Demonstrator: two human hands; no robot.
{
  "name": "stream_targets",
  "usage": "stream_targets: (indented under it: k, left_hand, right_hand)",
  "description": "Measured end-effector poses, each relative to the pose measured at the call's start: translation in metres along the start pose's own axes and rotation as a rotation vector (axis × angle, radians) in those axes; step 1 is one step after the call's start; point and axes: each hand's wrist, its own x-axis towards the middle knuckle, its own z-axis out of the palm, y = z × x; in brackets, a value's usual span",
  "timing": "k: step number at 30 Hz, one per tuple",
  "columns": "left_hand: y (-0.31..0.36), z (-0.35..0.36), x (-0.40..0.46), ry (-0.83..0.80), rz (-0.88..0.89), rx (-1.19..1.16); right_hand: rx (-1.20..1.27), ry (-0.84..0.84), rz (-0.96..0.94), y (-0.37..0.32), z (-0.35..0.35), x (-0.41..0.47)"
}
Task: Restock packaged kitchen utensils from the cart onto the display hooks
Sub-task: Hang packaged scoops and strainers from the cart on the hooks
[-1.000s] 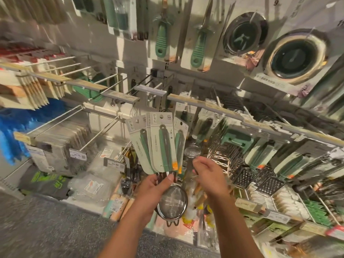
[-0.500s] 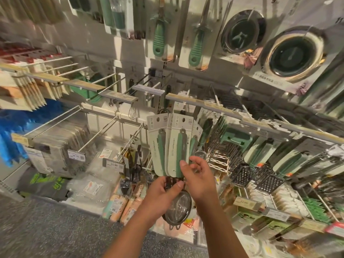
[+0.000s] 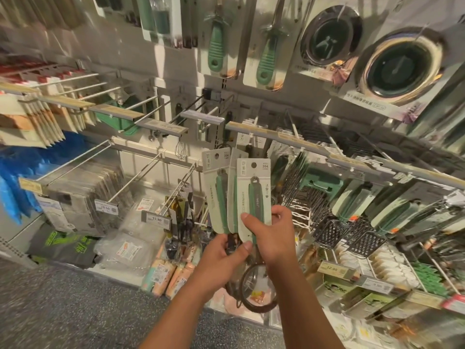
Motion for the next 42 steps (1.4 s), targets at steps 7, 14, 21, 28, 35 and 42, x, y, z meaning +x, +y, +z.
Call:
stream_targets:
  k: [7, 14, 21, 28, 35, 42]
  left_hand:
    - [-0.004, -0.006, 0.006, 0.127, -0.019, -0.121]
    - [0.001, -0.006, 0.012, 0.173, -0.022, -0.185]
    - [0.000, -0.003, 0.016, 0.159, -0.019, -0.205]
    - [0.000, -0.004, 0.015, 0.174, 0.000, -0.199]
    - [-0.001, -0.011, 0.017, 0.197, 0.022, -0.190]
    - [-0.003, -0.015, 0.015, 0.183, 0.014, -0.211]
  right_hand:
    - [0.159, -0.066, -0.003, 0.004, -0.011, -0.002]
    - [0.147, 0.016, -0.057, 0.002, -0.024, -0.002]
    - [0.166, 0.111, -0.105, -0.008, -0.033, 0.002]
    - [0.139, 0.134, -0.056, -0.017, -0.037, 0.024]
    - [-0.025, 0.124, -0.064, -0.028, -0.029, 0.051]
    - [-0.129, 0.002, 0.111, 0.008, -0.026, 0.045]
